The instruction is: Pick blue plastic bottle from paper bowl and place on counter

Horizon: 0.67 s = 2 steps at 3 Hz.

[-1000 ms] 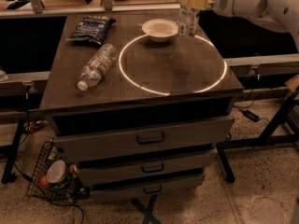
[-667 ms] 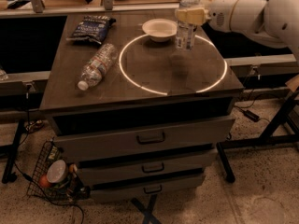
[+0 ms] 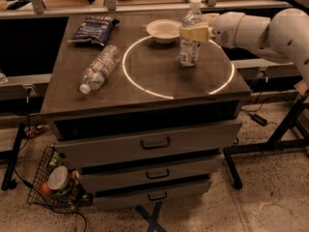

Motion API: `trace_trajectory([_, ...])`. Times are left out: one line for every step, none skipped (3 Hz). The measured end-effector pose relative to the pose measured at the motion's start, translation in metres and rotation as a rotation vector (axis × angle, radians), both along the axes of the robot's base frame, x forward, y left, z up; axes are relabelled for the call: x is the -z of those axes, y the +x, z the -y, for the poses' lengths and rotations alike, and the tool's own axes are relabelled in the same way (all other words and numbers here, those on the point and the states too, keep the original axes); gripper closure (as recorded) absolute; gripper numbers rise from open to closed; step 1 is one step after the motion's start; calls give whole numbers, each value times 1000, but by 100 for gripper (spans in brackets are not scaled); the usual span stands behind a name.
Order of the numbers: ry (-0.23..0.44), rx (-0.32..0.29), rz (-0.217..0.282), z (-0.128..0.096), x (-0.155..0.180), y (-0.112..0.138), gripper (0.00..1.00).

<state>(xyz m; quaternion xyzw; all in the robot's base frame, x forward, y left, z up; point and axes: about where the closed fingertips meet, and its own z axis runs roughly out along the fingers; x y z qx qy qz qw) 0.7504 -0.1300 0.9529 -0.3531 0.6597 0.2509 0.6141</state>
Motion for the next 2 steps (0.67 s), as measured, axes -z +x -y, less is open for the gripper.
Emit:
trace_trajectory([-19, -21, 2, -3, 10, -1, 41])
trace_trajectory([-31, -29, -1, -3, 15, -2, 20])
